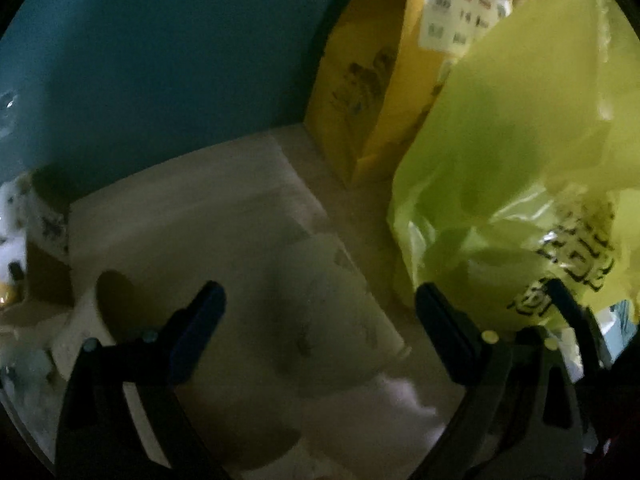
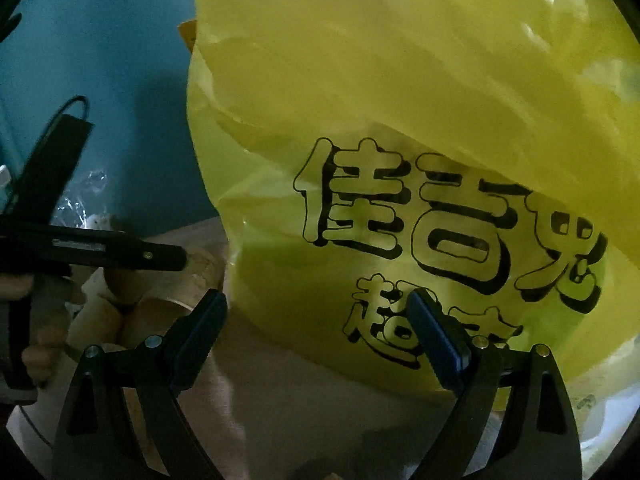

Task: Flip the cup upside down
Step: 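Reach the left tool to the cream printed paper cup and close on it, then lift the printed cup with the left tool and carry it toward the right tool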

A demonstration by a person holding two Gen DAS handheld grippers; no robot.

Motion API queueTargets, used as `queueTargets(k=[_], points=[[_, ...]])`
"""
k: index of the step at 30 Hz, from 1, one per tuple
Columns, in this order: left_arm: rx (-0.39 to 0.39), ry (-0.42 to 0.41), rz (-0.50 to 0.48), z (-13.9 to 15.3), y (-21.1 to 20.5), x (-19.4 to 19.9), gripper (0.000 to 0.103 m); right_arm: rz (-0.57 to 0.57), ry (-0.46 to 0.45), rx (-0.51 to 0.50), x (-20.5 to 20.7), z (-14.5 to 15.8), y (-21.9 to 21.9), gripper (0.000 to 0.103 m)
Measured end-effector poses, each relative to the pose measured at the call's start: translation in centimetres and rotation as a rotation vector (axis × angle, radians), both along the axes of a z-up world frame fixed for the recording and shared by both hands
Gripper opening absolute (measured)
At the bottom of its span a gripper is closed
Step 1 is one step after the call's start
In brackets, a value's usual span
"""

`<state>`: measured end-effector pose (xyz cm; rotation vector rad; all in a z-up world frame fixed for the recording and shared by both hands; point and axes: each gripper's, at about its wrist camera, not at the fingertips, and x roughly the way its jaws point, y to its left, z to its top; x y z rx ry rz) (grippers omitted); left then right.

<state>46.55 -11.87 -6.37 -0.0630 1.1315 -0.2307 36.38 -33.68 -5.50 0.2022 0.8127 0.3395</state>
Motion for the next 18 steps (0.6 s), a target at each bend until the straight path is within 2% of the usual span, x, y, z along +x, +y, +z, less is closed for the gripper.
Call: queueTargets(k=[1,5,8,12,18], points=[[0.015,0.005,-0.009,-0.5,-0.3,0.3,0.096,0.002,-0.004,-0.005,0.0,0.0,0.0,0.093],[0.016,0.078,-0.02,-2.3,-1.1,1.0,0.067,0.013,-0.005,-0.001,0.0,0.0,0.1,0.093],[0.028,0.076,-0.033,-2.4,-1.7,0.7,0.064,0.002,-0.009,0.015,-0.2,0.4,-0.9,0.093],[0.002,0.069,-0.034,-1.4,-1.2,-0.6,0.062,-0.011,-0.019,0.028,-1.1,1.2,-1.6,0.093],[-0.047,-0.015,-0.032,2.8,-1.3,-6.3,0.062,-0.013,-0.065,0.022,-3.8,4.0,-2.2,0.093]])
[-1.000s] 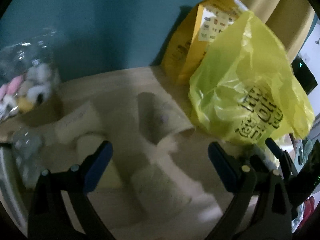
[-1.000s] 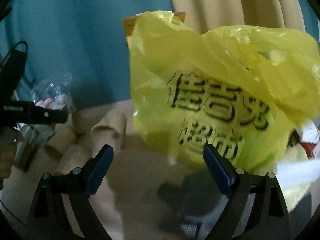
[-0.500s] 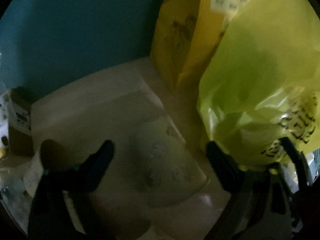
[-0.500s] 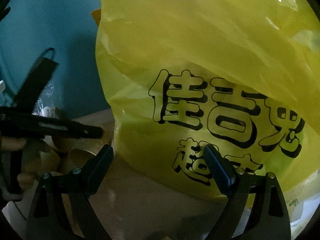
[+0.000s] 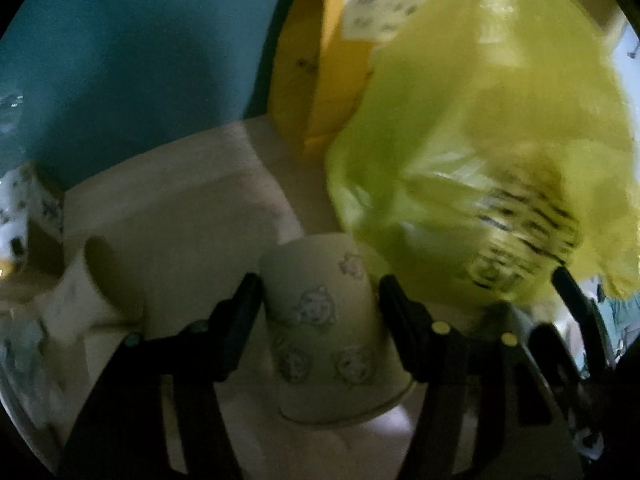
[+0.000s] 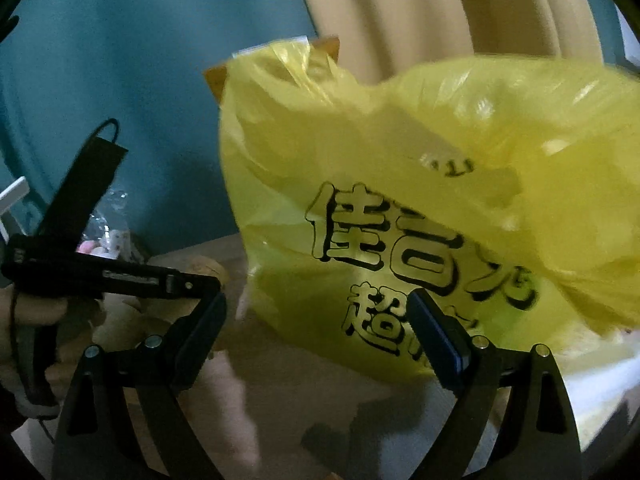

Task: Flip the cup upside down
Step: 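Lift the printed cup with the left tool and carry it toward the right tool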

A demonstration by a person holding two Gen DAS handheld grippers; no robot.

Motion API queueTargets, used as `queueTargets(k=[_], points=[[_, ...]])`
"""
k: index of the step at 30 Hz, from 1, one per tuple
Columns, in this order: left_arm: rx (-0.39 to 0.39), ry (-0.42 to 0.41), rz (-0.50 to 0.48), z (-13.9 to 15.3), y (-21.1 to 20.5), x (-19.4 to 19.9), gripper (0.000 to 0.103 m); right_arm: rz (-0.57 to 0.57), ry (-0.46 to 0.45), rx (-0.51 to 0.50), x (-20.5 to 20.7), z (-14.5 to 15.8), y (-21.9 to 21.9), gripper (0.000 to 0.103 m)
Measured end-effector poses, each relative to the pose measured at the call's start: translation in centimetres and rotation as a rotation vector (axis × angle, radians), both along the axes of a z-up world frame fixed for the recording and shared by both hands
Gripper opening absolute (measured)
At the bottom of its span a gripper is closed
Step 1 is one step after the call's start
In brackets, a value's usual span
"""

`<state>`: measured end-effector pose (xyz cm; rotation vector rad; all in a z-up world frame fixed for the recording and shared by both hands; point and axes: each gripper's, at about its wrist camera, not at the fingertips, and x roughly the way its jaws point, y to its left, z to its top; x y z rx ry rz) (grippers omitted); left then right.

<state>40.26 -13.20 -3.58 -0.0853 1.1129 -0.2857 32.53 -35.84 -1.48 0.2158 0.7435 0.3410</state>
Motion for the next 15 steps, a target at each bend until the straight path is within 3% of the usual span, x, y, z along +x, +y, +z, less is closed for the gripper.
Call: queueTargets(k=[8,15], points=[[-0.081,-0.057,0.003,2.9,0.6,-11.6,0.062,-0.003,-0.014,0.002,-6.3,2.4,-0.9,0.093],[-0.119,-0.025,0.085,1.4,2.7,-21.2,0.062,0.053,0.038,0.024,-13.0,2.8,-0.2,0.093]])
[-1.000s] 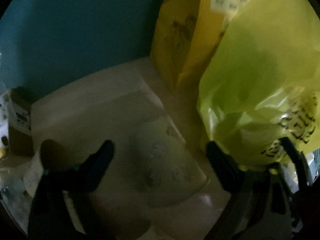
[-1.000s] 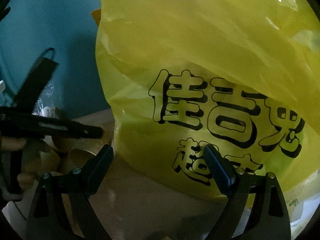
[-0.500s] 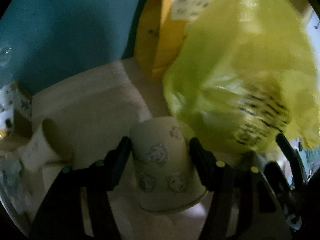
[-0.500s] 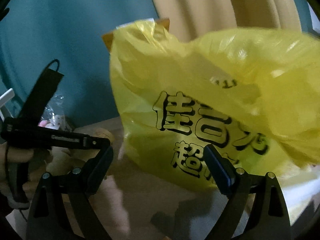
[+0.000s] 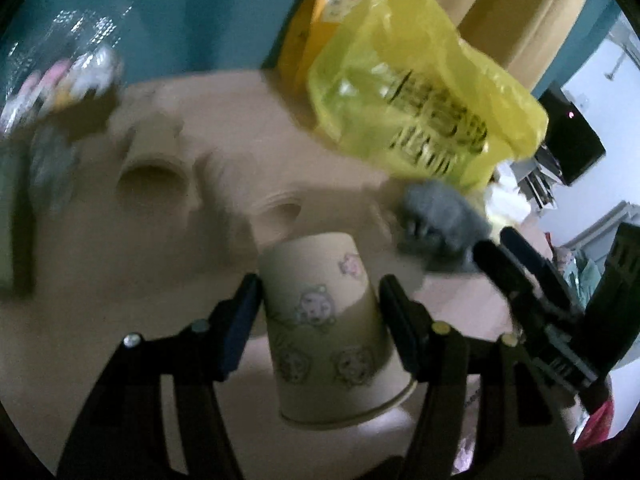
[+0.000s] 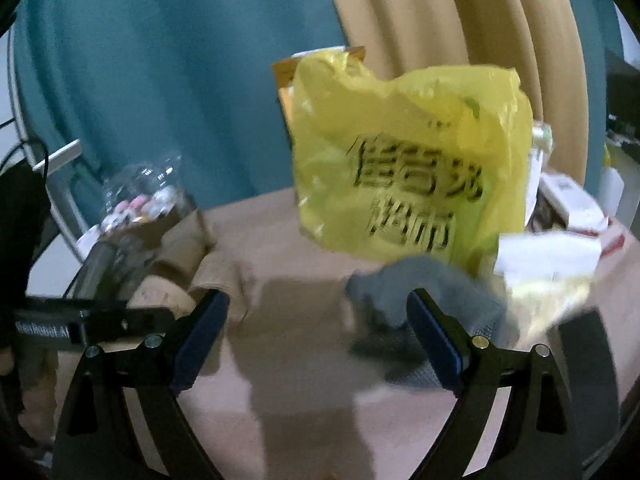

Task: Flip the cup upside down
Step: 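Lift the printed cup with the left tool and carry it toward the right tool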

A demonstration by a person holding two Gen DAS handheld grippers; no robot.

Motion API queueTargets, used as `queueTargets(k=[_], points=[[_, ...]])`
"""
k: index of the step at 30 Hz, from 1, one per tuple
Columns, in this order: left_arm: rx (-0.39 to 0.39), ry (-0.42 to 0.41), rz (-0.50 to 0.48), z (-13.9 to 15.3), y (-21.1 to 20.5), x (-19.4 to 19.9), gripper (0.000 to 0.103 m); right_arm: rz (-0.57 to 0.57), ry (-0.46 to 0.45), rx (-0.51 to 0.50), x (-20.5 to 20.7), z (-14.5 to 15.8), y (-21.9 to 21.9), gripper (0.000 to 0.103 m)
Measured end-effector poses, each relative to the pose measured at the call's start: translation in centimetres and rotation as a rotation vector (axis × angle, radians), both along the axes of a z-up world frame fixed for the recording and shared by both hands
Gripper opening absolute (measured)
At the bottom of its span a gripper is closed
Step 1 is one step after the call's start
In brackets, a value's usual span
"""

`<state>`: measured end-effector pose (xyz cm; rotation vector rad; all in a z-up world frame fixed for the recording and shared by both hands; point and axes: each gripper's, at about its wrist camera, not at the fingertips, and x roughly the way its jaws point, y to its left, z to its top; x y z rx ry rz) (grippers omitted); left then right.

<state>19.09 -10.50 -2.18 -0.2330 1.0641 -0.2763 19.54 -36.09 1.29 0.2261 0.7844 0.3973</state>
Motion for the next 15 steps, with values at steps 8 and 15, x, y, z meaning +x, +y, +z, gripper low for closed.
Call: queueTargets(k=[8,15], points=[[-0.055,0.039,0.144,-4.5,4.2,-7.8,0.062,0.124,0.086,0.023,-6.6,-1.1,3.2,0.093],[-0.144,0.078,0.21,-6.5,6.7,-9.0,0.062,0.18,0.123,0.007,-8.3,-1.6,5.9,0.093]])
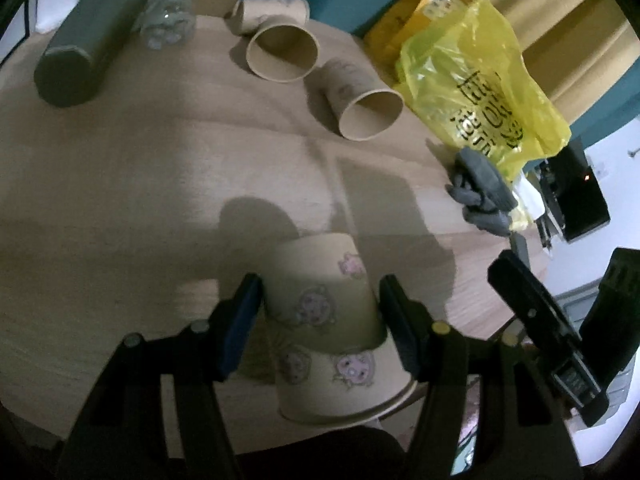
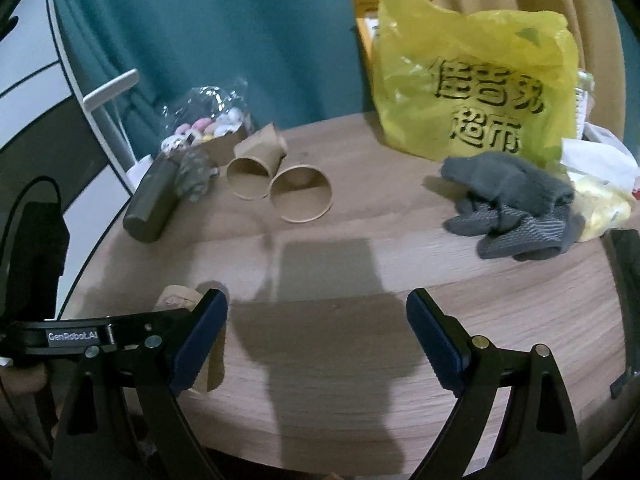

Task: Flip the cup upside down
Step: 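Lift the printed cup with the left tool and carry it toward the right tool, then close the right tool on the printed cup while the left tool releases it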

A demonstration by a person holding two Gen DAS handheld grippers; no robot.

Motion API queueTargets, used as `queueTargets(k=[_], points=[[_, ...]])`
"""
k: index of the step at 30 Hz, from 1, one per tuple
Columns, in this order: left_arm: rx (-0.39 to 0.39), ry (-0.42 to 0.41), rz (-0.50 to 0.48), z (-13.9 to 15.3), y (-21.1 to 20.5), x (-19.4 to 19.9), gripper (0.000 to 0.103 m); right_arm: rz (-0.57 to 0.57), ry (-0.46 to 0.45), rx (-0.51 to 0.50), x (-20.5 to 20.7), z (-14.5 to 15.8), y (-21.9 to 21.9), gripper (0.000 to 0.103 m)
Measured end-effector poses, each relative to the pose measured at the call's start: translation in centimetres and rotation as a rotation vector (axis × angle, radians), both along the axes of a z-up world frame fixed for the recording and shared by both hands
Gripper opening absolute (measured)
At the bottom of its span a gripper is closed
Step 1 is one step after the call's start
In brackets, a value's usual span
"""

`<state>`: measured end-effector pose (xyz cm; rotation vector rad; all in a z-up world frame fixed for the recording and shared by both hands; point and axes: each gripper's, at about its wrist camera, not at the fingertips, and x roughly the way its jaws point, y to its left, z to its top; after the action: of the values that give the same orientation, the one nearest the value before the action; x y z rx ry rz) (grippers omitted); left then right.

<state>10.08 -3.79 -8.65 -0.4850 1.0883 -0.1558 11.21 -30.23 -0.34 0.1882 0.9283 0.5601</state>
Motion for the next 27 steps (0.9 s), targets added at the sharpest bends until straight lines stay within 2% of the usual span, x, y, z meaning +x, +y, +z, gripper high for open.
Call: queueTargets(k=[8,16,19,22,27], points=[[-0.021,0.026,-0.004,-0.8,0.9,0.5,0.064,0.023,0.009,-0.039,0.2,-0.1,2.1,0.093],[-0.024,0.032,-0.005,-1.0,1.1,0.4,0.065,0.02,0.02,-0.052,0.4,-0.2,2.4,0.093],[-0.027,0.037,0.003,-1.2,1.2,0.4,0.069,0.021,0.02,-0.054,0.4,-0.3,2.5,0.093],[-0.034,0.029,0.004,-1.1,1.2,0.3,0.08,0.024,0.019,-0.053,0.4,-0.3,2.5,0.093],[-0.031,0.002,0.007,-0.2,1.6,-0.1,0.08,0.03,0.014,-0.066,0.5,-0.1,2.9,0.093]])
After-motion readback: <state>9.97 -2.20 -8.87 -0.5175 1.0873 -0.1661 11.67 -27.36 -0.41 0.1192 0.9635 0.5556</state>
